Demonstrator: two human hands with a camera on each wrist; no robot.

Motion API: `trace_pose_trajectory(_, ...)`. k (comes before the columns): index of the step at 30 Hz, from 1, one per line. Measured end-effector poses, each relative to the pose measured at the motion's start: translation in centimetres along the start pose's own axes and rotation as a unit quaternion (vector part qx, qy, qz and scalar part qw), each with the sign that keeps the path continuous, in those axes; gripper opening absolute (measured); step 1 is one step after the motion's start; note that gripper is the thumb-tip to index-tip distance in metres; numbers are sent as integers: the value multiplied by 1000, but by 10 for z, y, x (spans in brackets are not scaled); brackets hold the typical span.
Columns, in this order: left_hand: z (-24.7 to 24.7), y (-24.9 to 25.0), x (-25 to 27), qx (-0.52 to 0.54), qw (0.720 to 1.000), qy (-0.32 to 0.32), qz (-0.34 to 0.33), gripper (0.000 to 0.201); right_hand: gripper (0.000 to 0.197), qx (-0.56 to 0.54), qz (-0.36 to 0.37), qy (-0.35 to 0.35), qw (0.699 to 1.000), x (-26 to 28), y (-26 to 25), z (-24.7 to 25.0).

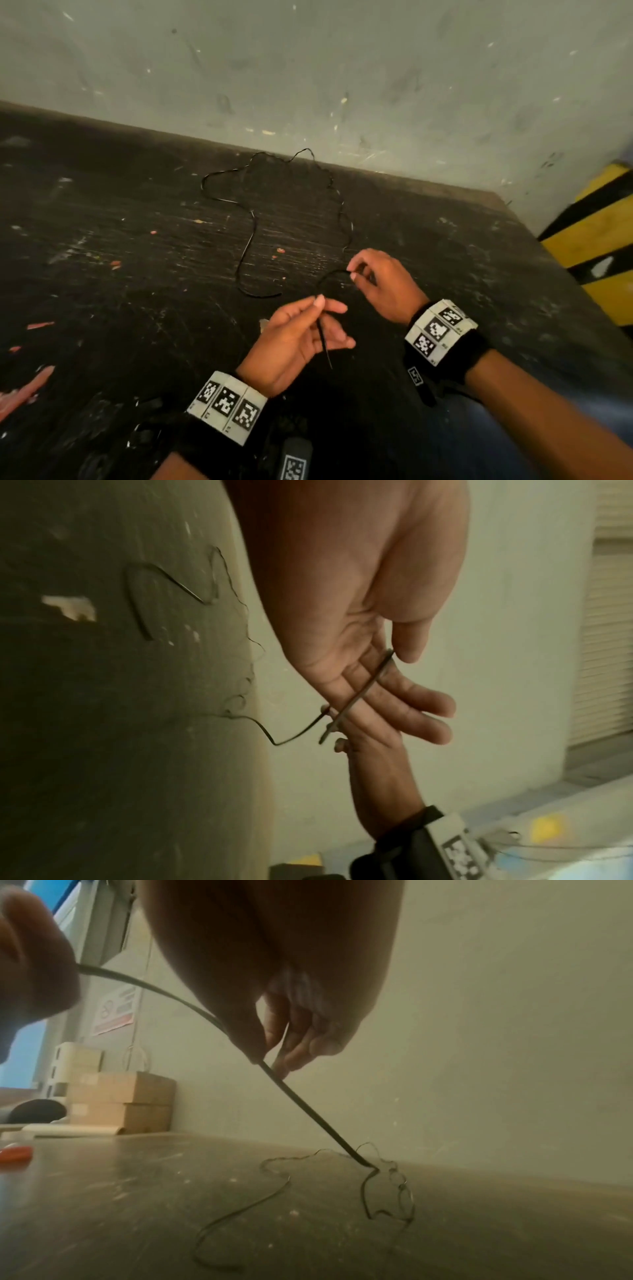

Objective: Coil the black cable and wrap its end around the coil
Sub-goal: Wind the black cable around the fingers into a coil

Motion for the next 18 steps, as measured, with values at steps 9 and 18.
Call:
trace_pose_trajectory(9, -43, 41, 43, 38, 987, -154, 18, 33, 12, -31, 47, 92, 994, 46, -59, 37)
trace_pose_trajectory(18, -66, 54, 69, 37, 975, -218, 3, 30, 9, 53, 119, 75, 989, 67, -95, 44)
Point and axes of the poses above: each hand's wrist, its own x-axis away from the middle knuckle, its own z-axis out of the back of the hand, y = z × x, the point moved 5 cm from there along -x, towards the middle knuckle, and after that the axes turned 12 degrees about -x, right-handed, at the moved point
